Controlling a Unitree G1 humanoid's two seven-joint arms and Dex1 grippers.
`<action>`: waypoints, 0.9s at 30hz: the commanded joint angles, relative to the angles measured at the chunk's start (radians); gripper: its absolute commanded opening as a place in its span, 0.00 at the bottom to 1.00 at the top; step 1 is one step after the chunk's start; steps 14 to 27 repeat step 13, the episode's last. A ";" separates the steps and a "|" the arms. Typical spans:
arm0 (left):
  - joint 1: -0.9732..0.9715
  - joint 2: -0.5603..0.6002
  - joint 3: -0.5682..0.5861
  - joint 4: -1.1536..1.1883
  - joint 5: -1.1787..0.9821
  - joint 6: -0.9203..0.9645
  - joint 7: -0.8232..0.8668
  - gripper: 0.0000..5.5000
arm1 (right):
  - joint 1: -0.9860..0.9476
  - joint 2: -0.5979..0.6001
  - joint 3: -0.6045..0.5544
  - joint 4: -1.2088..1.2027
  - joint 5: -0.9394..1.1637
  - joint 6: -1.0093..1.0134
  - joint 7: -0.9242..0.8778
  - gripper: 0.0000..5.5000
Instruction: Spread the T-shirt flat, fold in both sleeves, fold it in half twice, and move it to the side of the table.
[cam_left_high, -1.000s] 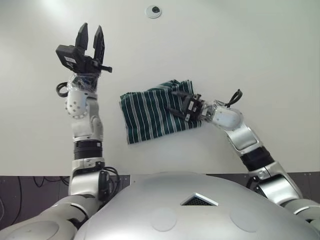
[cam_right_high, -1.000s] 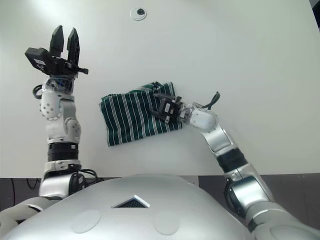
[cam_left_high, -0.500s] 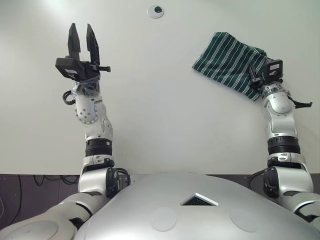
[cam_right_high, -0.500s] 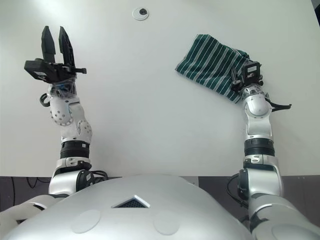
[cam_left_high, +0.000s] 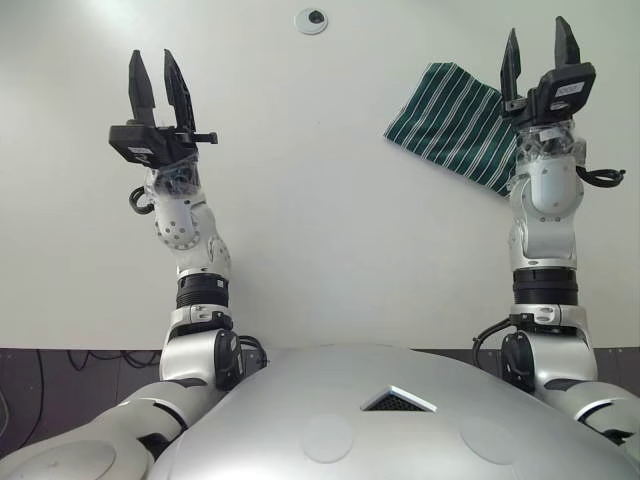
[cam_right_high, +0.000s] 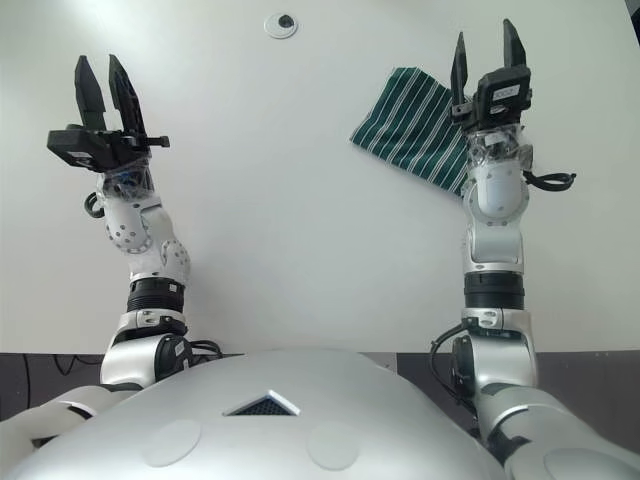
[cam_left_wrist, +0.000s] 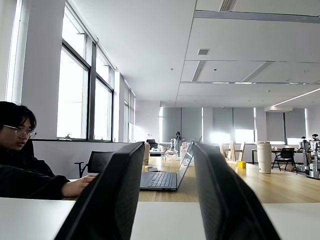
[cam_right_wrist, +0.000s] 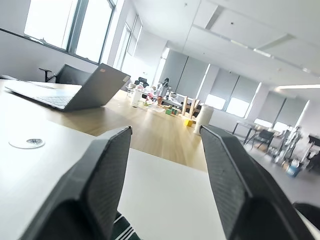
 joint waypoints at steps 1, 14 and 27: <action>-0.010 0.001 -0.008 0.064 0.084 -0.061 0.032 0.31 | -0.012 0.031 0.002 0.075 0.042 -0.027 0.049 0.45; -0.007 0.018 -0.042 0.138 0.146 -0.165 0.050 0.31 | -0.015 0.065 0.012 0.114 0.071 -0.064 0.125 0.45; -0.007 0.018 -0.042 0.138 0.146 -0.165 0.050 0.31 | -0.015 0.065 0.012 0.114 0.071 -0.064 0.125 0.45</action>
